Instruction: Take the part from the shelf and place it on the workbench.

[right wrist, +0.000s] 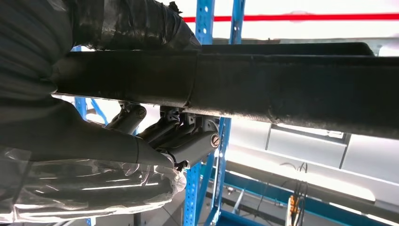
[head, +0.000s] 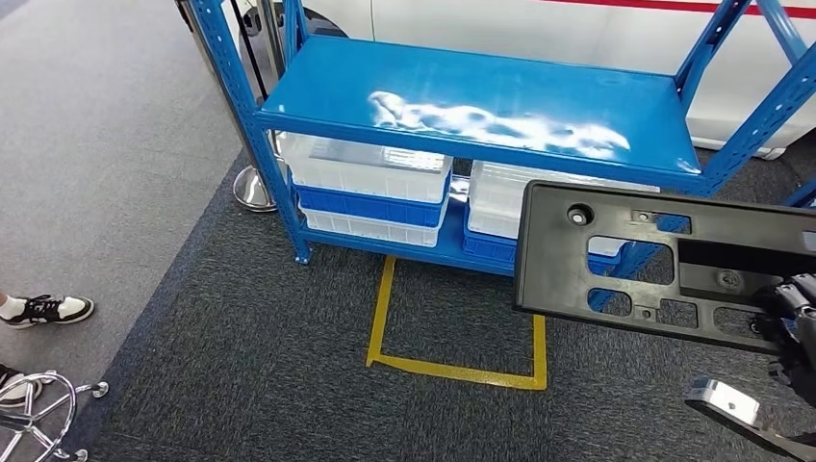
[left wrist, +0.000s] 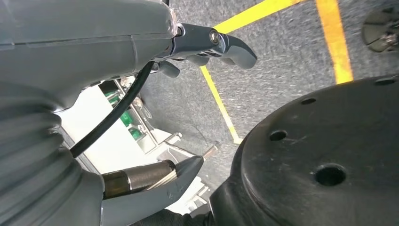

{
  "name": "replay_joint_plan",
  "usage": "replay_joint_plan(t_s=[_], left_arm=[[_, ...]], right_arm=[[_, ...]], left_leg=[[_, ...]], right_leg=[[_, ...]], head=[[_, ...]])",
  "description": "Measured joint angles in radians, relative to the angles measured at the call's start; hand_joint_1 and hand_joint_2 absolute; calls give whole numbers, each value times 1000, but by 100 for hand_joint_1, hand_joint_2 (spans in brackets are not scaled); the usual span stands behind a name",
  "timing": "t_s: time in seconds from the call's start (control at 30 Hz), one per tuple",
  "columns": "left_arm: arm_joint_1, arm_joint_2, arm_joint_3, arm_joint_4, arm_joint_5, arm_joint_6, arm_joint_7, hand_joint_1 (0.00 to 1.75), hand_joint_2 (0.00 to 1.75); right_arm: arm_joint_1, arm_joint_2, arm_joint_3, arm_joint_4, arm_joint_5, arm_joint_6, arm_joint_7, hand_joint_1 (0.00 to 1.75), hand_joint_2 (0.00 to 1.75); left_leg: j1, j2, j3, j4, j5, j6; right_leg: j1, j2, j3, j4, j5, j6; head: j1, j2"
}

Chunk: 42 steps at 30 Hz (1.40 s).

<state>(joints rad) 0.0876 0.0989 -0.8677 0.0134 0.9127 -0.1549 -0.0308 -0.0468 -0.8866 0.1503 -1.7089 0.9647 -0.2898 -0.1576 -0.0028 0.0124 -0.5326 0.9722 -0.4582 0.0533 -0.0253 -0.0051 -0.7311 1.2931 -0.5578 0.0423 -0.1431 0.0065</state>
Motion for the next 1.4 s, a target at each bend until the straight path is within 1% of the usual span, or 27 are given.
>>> replay_joint_plan(t_s=[0.03,0.1,0.17,0.2,0.3,0.33,0.4,0.47,0.5,0.53,0.57,0.6,0.67,0.73,0.8,0.83,0.87,0.93,0.97,1.0,1.07,1.1,1.17,1.23,1.3,1.33,1.4], left_arm=[[-1,-1,1,0,0,0,2,0,175],[-2,-3,2,0,0,0,6,0,175],[-4,-3,2,0,0,1,11,0,175],[-4,-3,3,0,0,2,13,0,175],[-4,-2,5,1,0,3,15,0,175],[-4,-1,7,2,0,3,16,0,175],[-6,-1,9,2,0,3,17,0,175],[-8,-1,13,2,0,4,20,0,175],[-9,-1,14,2,0,5,23,0,175],[-11,-1,16,2,0,8,26,0,175],[-13,-1,17,2,0,11,29,0,175],[-14,-1,17,2,1,14,31,0,175],[-18,2,17,3,0,17,35,0,175],[-19,4,17,3,0,17,37,0,175],[-21,4,18,3,0,17,38,0,175],[-23,4,18,3,0,17,38,0,175],[-25,3,18,3,0,16,39,0,175],[-29,2,18,3,0,15,42,0,175],[-30,1,19,3,0,15,44,0,175],[-31,-1,19,3,0,14,47,0,175],[-32,-4,19,3,0,14,50,0,175],[-33,-5,19,3,0,14,51,0,175],[-35,-5,19,3,0,14,53,0,175],[-35,-4,19,3,0,13,55,0,175],[-31,-2,19,3,0,13,56,0,175],[-28,-1,19,3,0,13,56,0,175],[-25,1,19,3,1,12,57,0,175]], right_arm=[[-3,2,0,2,0,2,0,175,175],[-15,4,0,4,-1,5,0,175,175],[-26,5,0,6,-2,7,0,175,175],[-30,6,0,7,-3,7,1,175,175],[-37,12,1,10,-3,9,1,175,175],[-39,13,1,11,-3,10,0,175,175],[-43,16,2,12,-3,14,0,175,175],[-46,19,4,13,-2,15,-1,175,175],[-48,22,6,14,0,15,0,175,175],[-49,24,9,15,1,15,0,175,175],[-49,26,11,16,3,15,0,175,175],[-50,27,12,17,5,15,0,175,175],[-53,29,13,17,6,15,0,175,175],[-56,31,14,18,7,15,1,175,175],[-57,32,15,19,7,15,1,175,175],[-58,32,15,20,7,15,1,175,175],[-59,33,15,21,7,15,1,175,175],[-61,33,16,23,8,16,1,175,175],[-62,34,18,24,9,17,1,175,175],[-62,35,20,26,10,18,1,175,175],[-63,36,25,29,11,19,1,175,175],[-66,36,28,29,11,20,1,175,175],[-76,37,32,30,12,21,1,175,175],[-85,38,35,31,13,22,2,175,175],[-90,40,39,31,16,25,5,175,175],[-93,43,43,31,19,28,7,175,175],[-99,50,52,30,27,33,14,175,175]], left_leg=[[1,0,-19,10,6,-2],[4,0,-52,34,13,-9],[3,-1,-77,55,20,-18],[1,-2,-85,61,26,-24],[-2,-5,-99,66,34,-40],[-2,-6,-109,83,13,-45],[1,-6,-139,172,-74,-55],[2,-6,-165,297,-149,-58],[2,-6,-163,332,-157,-57],[2,-6,-145,334,-146,-54],[1,-7,-109,298,-121,-48],[-2,-8,-59,232,-96,-38],[-8,-9,35,90,-82,-20],[-14,-11,66,24,-83,-14],[-14,-8,58,5,-54,-10],[-12,-5,52,-7,-38,-4],[-10,-3,42,-17,-19,0],[-8,0,12,-22,12,6],[-7,0,-6,-18,24,5],[-7,1,-26,-12,35,4],[-3,2,-70,8,53,-2],[-1,2,-93,22,61,-6],[0,0,-130,50,73,-18],[-3,-2,-145,61,89,-30],[-3,-4,-151,58,105,-41],[-1,-5,-157,65,92,-47],[4,-7,-177,129,0,-57]], right_leg=[[-1,0,18,4,19,3],[-6,0,100,-90,58,8],[-4,3,177,-209,51,3],[-1,3,192,-240,38,-3],[-1,0,181,-250,47,-30],[-3,-2,172,-250,56,-40],[-4,-6,150,-250,75,-55],[0,-7,126,-247,93,-61],[3,-7,113,-244,101,-62],[6,-7,101,-240,109,-62],[9,-7,89,-238,117,-62],[12,-6,79,-236,125,-62],[15,-6,67,-237,143,-57],[10,-7,64,-247,164,-46],[5,-6,63,-260,181,-33],[5,-4,57,-255,165,-28],[7,-2,49,-233,128,-25],[6,2,28,-132,18,-20],[4,3,22,-70,-20,-16],[2,3,22,-20,-30,-11],[-4,3,58,3,16,-2],[-8,3,100,-35,44,3],[-10,4,203,-172,31,6],[-5,4,253,-261,-12,-4],[-4,0,241,-267,-2,-22],[-4,-2,229,-266,9,-31],[-7,-6,199,-268,37,-48]], head=[[0,0],[0,0],[-1,0],[-1,0],[-2,0],[-2,0],[-3,0],[-3,0],[-3,0],[-3,0],[-3,0],[-3,0],[-3,0],[-4,0],[-4,0],[-4,0],[-3,0],[-2,0],[-1,0],[-1,0],[-1,0],[-1,0],[-1,0],[-2,0],[-2,0],[-3,0],[-3,0]])
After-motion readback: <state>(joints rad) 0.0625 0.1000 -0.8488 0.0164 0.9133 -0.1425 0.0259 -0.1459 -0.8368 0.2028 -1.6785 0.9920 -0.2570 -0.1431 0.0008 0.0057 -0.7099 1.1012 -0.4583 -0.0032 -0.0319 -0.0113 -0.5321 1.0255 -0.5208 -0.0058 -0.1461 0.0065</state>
